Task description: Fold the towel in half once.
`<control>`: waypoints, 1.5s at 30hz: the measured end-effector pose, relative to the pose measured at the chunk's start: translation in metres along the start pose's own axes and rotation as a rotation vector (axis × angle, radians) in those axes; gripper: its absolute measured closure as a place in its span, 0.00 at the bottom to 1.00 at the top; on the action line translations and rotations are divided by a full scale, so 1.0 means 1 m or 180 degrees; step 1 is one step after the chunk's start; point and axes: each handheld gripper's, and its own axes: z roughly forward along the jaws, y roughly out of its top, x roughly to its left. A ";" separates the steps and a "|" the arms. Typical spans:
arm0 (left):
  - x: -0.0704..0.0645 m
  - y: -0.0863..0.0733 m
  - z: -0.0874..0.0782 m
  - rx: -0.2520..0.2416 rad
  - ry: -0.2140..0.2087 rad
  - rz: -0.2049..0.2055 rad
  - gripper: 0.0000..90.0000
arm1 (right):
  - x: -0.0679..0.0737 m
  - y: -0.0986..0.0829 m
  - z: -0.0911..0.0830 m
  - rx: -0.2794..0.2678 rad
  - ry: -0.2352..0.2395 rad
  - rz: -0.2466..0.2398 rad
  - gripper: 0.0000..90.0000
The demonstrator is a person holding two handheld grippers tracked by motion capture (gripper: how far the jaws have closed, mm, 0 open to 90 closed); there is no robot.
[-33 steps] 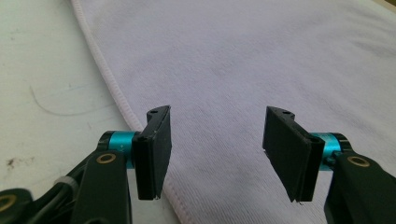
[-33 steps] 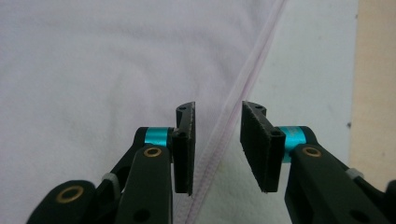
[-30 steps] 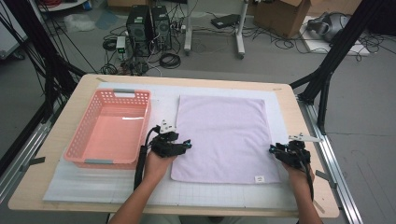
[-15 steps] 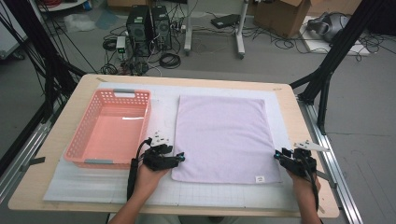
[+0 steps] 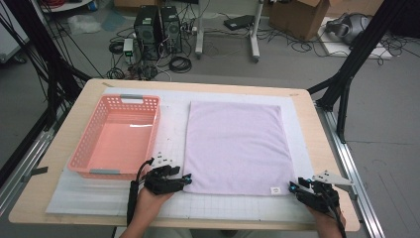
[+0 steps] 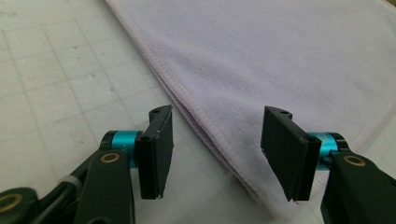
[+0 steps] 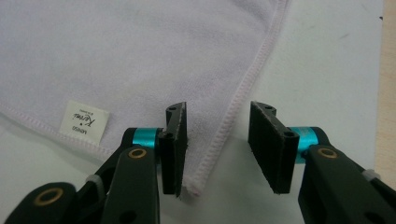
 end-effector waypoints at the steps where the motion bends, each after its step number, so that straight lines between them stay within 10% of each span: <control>1: -0.002 -0.001 0.000 0.0013 0.0022 0.0040 0.50 | 0.001 0.001 0.000 0.0014 0.0010 -0.0037 0.70; 5: -0.005 -0.003 0.000 0.0032 0.0242 0.0280 0.71 | 0.004 0.003 0.001 0.0071 0.0092 -0.0077 0.88; 7: -0.003 -0.002 -0.001 -0.0009 0.0228 0.0148 0.96 | 0.006 0.004 0.000 0.0056 0.0050 -0.0177 0.95; 9: -0.007 0.001 -0.002 -0.0130 0.0428 0.0214 0.98 | 0.009 0.005 0.000 0.0018 -0.0074 -0.0286 0.96; 21: -0.008 0.001 -0.012 -0.0292 0.0337 0.0103 0.95 | 0.006 0.010 -0.010 -0.0191 -0.0152 -0.0106 0.90; 27: -0.002 0.005 -0.014 -0.0396 0.0214 0.0005 0.63 | -0.002 0.015 -0.023 -0.0337 -0.0110 0.0032 0.73; 34: 0.008 0.020 0.010 -0.0260 0.0206 0.0017 0.59 | -0.013 0.025 -0.026 -0.0515 -0.0022 0.0223 0.65; 45: 0.021 0.043 0.040 -0.0198 0.0607 -0.0061 0.59 | -0.018 0.059 0.038 -0.0152 -0.0086 0.0001 0.70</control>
